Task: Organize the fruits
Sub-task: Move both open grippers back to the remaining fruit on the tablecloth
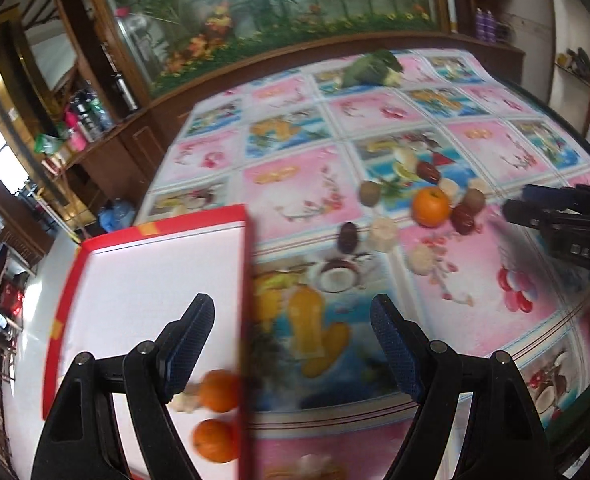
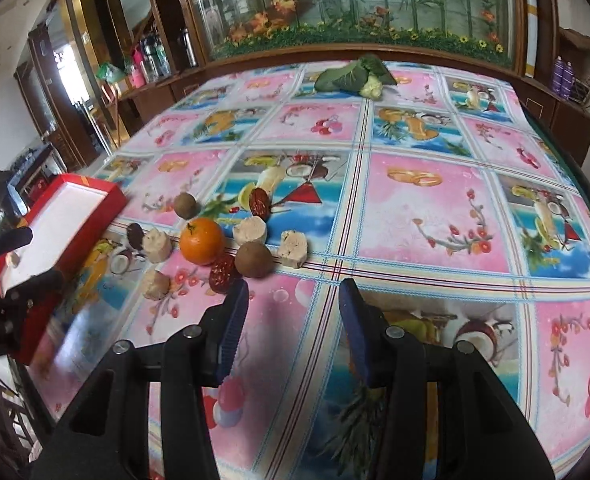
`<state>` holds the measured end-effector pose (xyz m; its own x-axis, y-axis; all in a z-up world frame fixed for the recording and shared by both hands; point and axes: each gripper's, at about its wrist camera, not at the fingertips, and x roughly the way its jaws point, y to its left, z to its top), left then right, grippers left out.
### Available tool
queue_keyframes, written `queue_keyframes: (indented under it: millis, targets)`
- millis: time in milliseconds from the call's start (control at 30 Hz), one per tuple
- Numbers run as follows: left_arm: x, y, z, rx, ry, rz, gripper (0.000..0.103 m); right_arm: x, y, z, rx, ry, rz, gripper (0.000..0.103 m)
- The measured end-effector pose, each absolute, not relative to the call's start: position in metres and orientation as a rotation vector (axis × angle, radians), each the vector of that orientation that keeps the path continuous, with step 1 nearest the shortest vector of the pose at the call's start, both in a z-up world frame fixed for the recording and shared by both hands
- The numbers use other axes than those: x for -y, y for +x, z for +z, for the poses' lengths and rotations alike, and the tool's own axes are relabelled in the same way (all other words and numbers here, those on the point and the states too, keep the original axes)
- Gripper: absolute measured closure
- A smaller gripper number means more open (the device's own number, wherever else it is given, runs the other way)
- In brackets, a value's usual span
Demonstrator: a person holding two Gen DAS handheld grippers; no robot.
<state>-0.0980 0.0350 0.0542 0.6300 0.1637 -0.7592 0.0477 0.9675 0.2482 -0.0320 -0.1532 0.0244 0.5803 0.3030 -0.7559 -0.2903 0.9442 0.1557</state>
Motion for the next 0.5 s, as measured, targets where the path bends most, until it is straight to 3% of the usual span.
queue_keyframes:
  millis: [333,467,500]
  targets:
    - [-0.015,-0.074,0.034,-0.959,0.18,-0.056,0.024,0.134,-0.003,0.011,-0.928,-0.073,0.316,0.056]
    - [-0.012,-0.067,0.025,-0.994,0.144,-0.09,0.043,0.129,0.004,0.009,-0.921,-0.092,0.31,0.056]
    - [-0.012,-0.066,0.025,-1.002,0.127,-0.103,0.044,0.128,0.005,0.009,-0.918,-0.1,0.308,0.056]
